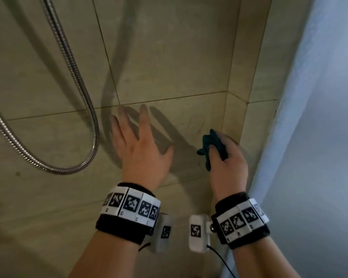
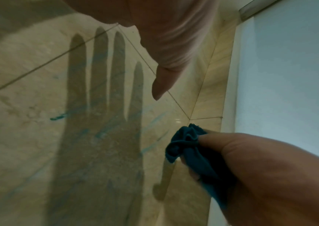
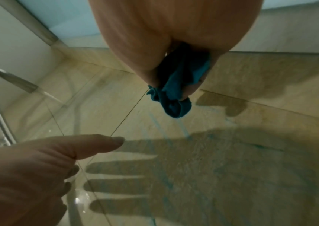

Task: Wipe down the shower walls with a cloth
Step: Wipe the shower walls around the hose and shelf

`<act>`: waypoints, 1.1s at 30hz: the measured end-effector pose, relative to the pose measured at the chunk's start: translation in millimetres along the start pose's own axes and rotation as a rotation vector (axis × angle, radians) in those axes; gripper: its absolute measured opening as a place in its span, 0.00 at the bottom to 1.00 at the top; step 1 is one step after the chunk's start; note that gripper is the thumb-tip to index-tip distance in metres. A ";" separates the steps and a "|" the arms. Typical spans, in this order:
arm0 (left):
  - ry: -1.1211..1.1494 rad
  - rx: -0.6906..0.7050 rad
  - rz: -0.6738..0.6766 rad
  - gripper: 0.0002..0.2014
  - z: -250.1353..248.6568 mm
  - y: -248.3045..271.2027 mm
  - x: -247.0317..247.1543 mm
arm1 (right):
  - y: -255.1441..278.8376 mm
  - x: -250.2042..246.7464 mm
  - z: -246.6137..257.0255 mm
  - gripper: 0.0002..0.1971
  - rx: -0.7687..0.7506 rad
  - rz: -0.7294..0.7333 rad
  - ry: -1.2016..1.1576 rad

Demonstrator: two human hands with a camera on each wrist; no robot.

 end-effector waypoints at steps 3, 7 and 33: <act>-0.025 -0.004 -0.060 0.65 10.1 -9.8 3.5 | -11.3 5.2 1.2 0.21 -0.036 -0.047 0.106; -0.020 0.036 -0.085 0.70 18.1 -19.0 12.4 | -22.7 14.7 5.1 0.22 -0.097 -0.096 0.196; -0.080 -0.048 -0.164 0.71 41.9 13.6 33.6 | -32.5 60.4 -20.1 0.40 -0.357 0.167 0.581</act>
Point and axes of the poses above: each hand's wrist, its own y-axis away from the middle knuckle, its own x-axis out of the palm, z = x × y, the point moved 10 cm from there along -y, towards the middle knuckle, and after that the axes turned 2 degrees about x, right-handed, at the moved point
